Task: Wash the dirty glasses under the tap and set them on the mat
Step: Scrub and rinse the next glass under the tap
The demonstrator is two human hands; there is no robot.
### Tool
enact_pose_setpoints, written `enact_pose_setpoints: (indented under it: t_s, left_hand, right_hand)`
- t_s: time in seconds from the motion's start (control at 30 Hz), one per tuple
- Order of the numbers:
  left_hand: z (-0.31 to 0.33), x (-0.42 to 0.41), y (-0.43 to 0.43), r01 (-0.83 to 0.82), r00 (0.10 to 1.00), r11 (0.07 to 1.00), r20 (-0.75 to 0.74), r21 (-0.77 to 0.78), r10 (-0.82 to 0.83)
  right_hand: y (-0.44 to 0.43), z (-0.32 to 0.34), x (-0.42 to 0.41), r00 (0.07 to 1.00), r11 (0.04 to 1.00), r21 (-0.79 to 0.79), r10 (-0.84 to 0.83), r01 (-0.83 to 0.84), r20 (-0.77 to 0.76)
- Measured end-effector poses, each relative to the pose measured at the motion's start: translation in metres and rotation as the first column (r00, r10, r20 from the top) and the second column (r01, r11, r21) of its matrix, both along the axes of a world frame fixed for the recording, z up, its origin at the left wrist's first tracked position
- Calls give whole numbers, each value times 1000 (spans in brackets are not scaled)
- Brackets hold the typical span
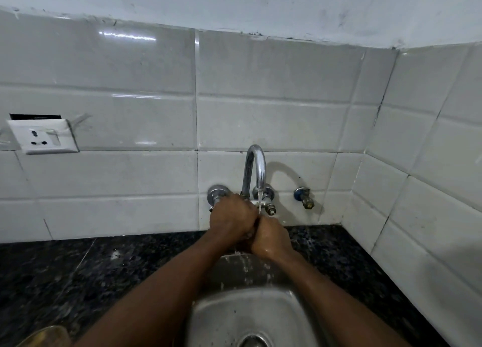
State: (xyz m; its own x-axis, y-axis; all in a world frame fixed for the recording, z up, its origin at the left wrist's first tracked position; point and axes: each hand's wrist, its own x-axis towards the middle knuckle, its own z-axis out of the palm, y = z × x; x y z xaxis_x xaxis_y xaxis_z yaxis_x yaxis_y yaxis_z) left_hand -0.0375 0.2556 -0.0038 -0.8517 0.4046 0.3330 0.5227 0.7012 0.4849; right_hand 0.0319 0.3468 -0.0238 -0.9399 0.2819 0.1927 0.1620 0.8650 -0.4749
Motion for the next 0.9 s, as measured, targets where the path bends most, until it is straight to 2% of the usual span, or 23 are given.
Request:
enact_pose_setpoints:
  t_s: [0.07, 0.13, 0.17, 0.2, 0.23, 0.27, 0.3, 0.33, 0.37, 0.4, 0.43, 0.5, 0.53, 0.57, 0.6, 0.63, 0.67, 0.7, 0.73, 0.77, 0.8, 0.87, 0.9]
  left_hand:
    - [-1, 3, -7, 155, 987, 979, -69, 136, -147]
    - [-3, 3, -11, 299, 942, 948, -193, 110, -275]
    - [-5, 1, -11, 315, 933, 947, -205, 69, -295]
    - [-8, -1, -10, 286, 947, 956, -174, 69, -271]
    - [-12, -4, -8, 224, 972, 971, -93, 81, -217]
    - [-16, -8, -4, 135, 990, 984, 13, 115, -137]
    - [-19, -10, -3, 42, 993, 989, 104, 139, -57]
    - [-23, -11, -2, -5, 989, 987, 147, 160, -19]
    - [-25, -10, -1, -1, 991, 986, 130, 169, -22]
    - [-27, -10, -2, 33, 996, 981, 80, 190, -49]
    - [-26, -6, -5, 105, 994, 968, 9, 226, -110]
    - [-21, 3, -11, 265, 962, 940, -127, 215, -242]
    - [-20, 4, -11, 293, 951, 940, -155, 177, -267]
    - [-19, 4, -10, 259, 961, 956, -137, 141, -240]
    - [-20, 0, -7, 186, 981, 974, -75, 133, -177]
    - [-19, -3, -5, 96, 995, 984, 8, 147, -99]
    - [-18, -5, -4, 32, 997, 986, 69, 161, -44]
    - [-20, -6, -3, 28, 997, 984, 60, 174, -39]
    - [-21, -5, -3, 59, 998, 980, 19, 191, -64]
    - [-20, -3, -4, 119, 993, 967, -42, 224, -112]
    - [-20, -1, -8, 193, 980, 948, -96, 251, -174]
    - [-21, 0, -11, 302, 950, 929, -152, 216, -273]
    - [-22, -1, -10, 290, 954, 941, -133, 174, -270]
  right_hand:
    - [14, 7, 1, 988, 963, -243, 136, -117, 66]
    - [25, 16, 5, 958, 854, -476, 275, -208, 76]
    - [27, 18, 6, 953, 845, -487, 292, -219, 77]
    - [25, 17, 6, 956, 876, -436, 275, -206, 100]
    - [20, 16, 7, 967, 941, -285, 224, -181, 122]
    - [15, 11, 5, 983, 989, -42, 146, -142, 113]
    - [10, 6, 4, 995, 977, 196, 74, -86, 64]
    - [7, -1, 3, 999, 949, 312, 41, -42, 10]
    - [7, -5, 2, 999, 952, 303, 39, -34, -11]
    - [10, -6, 2, 998, 978, 201, 61, -61, 6]
    - [15, -4, 3, 994, 995, 16, 101, -102, 51]
    - [25, 0, 4, 974, 918, -367, 202, -149, 108]
    - [25, 1, 5, 967, 893, -424, 223, -152, 122]
    - [21, 4, 6, 969, 918, -371, 205, -141, 138]
    - [15, 5, 7, 978, 969, -215, 152, -119, 144]
    - [8, 5, 8, 989, 996, 11, 89, -90, 117]
    - [2, 5, 8, 998, 978, 203, 38, -49, 55]
    - [0, 3, 9, 1000, 961, 275, 20, -17, -7]
    - [0, 2, 10, 999, 969, 245, 26, -17, -32]
    - [3, 4, 10, 999, 992, 123, 45, -41, -25]
    - [9, 6, 9, 997, 995, -65, 78, -78, 11]
    - [18, 10, 9, 977, 907, -396, 194, -145, 85]
    - [19, 11, 10, 966, 899, -411, 225, -155, 127]
